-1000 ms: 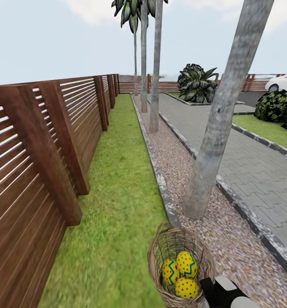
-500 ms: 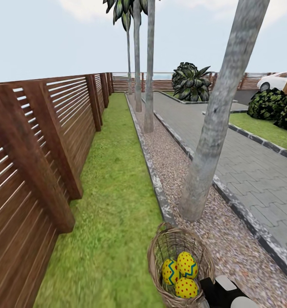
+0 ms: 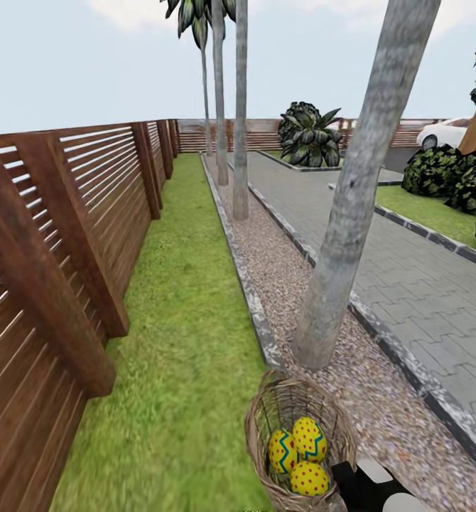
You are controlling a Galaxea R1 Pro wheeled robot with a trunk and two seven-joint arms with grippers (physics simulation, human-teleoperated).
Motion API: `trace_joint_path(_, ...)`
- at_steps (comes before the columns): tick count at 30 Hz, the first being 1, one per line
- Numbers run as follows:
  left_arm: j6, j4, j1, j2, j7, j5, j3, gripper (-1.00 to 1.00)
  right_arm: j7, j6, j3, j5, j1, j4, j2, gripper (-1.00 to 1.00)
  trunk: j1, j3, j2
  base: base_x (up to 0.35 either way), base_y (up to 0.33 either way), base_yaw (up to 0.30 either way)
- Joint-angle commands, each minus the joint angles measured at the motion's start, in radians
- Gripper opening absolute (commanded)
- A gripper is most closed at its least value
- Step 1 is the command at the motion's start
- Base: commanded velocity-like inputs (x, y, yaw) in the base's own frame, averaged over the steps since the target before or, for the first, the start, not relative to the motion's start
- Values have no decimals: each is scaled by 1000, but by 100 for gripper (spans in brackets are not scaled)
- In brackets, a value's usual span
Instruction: Take the three Easter eggs out of the wicker basket on the lawn in the garden, then place them on the lawn next to a single tree (choose any tree) so that all three eggs are next to the same tree and none are left in the basket.
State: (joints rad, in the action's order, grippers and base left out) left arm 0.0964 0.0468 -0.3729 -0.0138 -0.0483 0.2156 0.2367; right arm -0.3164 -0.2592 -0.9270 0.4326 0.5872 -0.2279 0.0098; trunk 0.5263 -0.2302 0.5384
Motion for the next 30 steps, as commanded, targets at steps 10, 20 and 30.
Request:
trace_joint_path(10,6,2,0,0,-2,8,2,100,-7,-4,4,12,0,-4,1,-100,0,-8,2,22,112,-123)
trace_joint_path(20,6,2,0,0,-2,8,3,100,-8,-3,4,12,0,-4,1,-100,0,-15,2,155,93,-122)
trace_joint_path(30,6,2,0,0,-2,8,3,100,-7,-3,4,12,-1,-4,1,-100,0,-21,2,0,0,-106)
